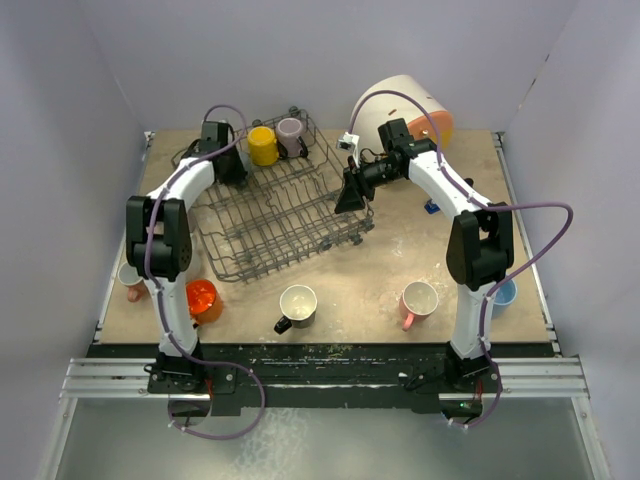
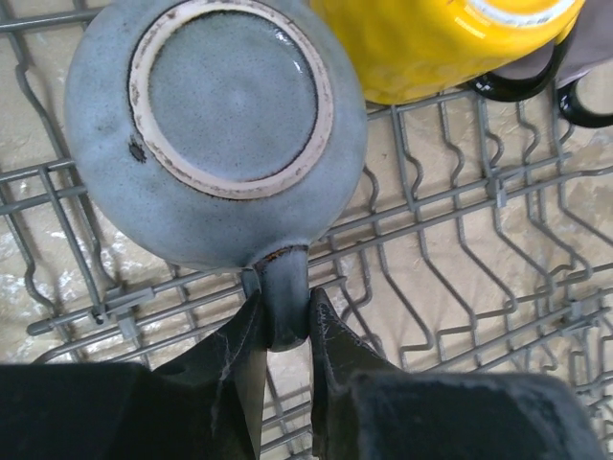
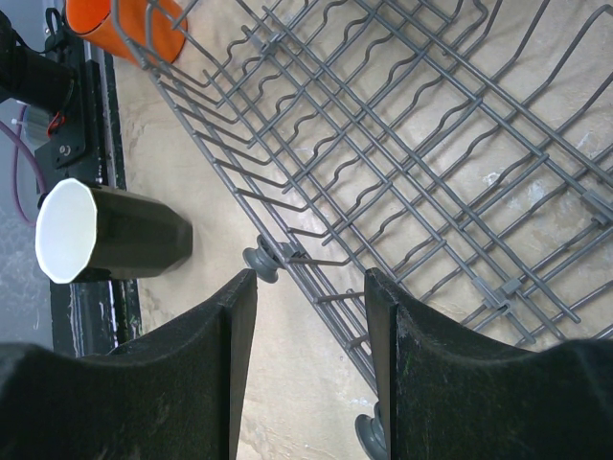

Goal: Load the cups into the dish rack
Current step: Turn the cup upside down in the dish rack.

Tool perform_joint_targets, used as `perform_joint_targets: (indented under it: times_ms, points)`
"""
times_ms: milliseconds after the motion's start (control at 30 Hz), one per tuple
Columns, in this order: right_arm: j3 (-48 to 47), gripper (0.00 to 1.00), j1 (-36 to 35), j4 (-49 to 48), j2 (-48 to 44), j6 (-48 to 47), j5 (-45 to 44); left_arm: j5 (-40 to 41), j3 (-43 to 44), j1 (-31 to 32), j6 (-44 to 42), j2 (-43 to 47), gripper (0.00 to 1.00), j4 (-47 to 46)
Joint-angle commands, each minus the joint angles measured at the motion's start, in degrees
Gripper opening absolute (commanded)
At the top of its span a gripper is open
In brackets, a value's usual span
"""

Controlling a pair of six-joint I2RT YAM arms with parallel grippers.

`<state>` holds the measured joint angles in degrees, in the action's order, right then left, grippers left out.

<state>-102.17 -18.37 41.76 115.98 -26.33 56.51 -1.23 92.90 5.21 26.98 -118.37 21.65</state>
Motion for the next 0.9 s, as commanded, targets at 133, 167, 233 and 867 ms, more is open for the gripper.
perform_joint_targets:
  times_ms: [133,167,233,867]
  points:
    - [0.0,0.51,-0.2,0.2,-1.7,-0.8,1.0,3.8,11.0,0.0,7.7,-4.5,0.03,0.3]
    - [0.1,0.52,-0.2,0.1,-1.8,-0.8,0.9,4.8,11.3,0.1,8.7,-4.7,0.02,0.3]
    - [0.3,0.52,-0.1,0.0,-2.0,-0.8,0.8,6.7,11.3,0.1,10.7,-4.8,0.01,-0.2]
    - [-0.5,0.52,-0.1,0.3,-1.2,-0.8,1.1,6.9,-0.1,2.7,18.5,-2.7,0.07,-9.1]
